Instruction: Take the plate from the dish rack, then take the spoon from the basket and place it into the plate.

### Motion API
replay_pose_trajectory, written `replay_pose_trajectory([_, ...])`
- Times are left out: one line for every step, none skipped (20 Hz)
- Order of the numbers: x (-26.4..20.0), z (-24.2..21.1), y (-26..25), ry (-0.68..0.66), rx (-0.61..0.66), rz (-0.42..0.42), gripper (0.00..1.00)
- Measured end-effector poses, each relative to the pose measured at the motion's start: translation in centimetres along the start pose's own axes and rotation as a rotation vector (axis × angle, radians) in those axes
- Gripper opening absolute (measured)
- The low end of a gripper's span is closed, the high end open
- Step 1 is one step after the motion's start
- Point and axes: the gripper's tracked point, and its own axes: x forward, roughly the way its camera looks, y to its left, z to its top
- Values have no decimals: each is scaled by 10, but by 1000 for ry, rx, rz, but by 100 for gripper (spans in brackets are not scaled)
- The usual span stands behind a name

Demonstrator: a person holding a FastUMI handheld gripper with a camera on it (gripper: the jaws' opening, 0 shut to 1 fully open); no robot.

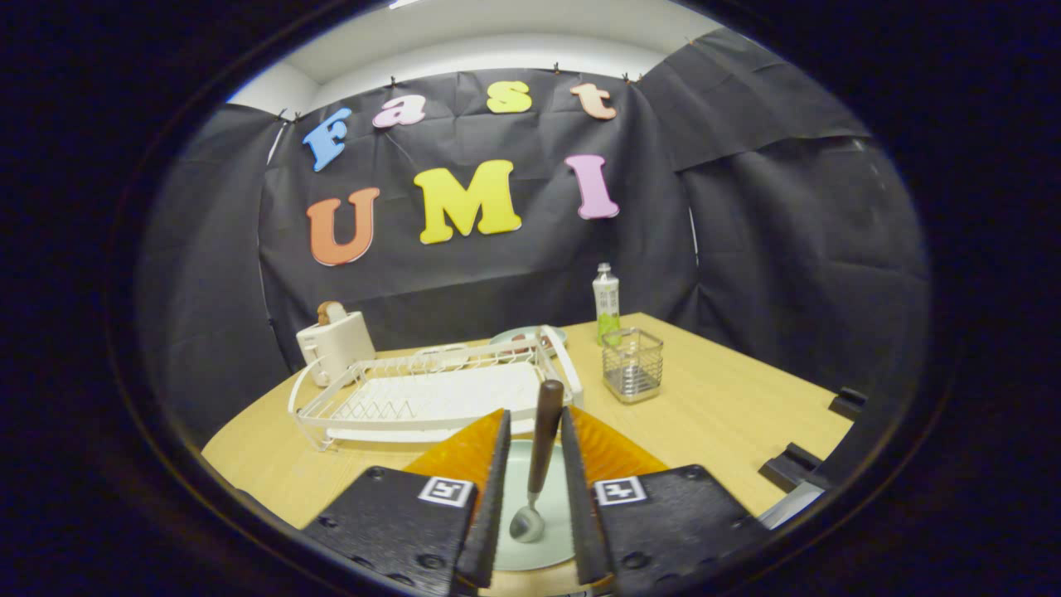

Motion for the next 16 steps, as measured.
replay_pose_trajectory([-4, 7, -3, -35, -32, -23, 49])
replay_pose_trajectory([-10, 15, -4, -73, -59, -27, 62])
replay_pose_trajectory([-12, 20, -2, -89, -82, -21, 76])
replay_pose_trajectory([-17, 21, 1, -95, -98, -9, 89])
replay_pose_trajectory([-23, 23, 3, -98, -108, 2, 100])
replay_pose_trajectory([-27, 26, 3, -104, -116, 10, 100])
replay_pose_trajectory([-34, 30, 3, -110, -123, 17, 100])
replay_pose_trajectory([-40, 34, 4, -117, -133, 23, 100])
replay_pose_trajectory([-47, 38, 4, -128, -142, 27, 100])
replay_pose_trajectory([-55, 44, 4, -140, -149, 36, 100])
replay_pose_trajectory([-64, 48, 4, -148, -155, 36, 100])
replay_pose_trajectory([-78, 50, 5, -152, -158, 45, 100])
replay_pose_trajectory([-87, 53, 8, -151, -167, 58, 100])
replay_pose_trajectory([-97, 56, 7, -149, -170, 58, 100])
replay_pose_trajectory([-108, 60, 8, -149, -173, 65, 100])
replay_pose_trajectory([-116, 65, 11, -153, -173, 81, 100])
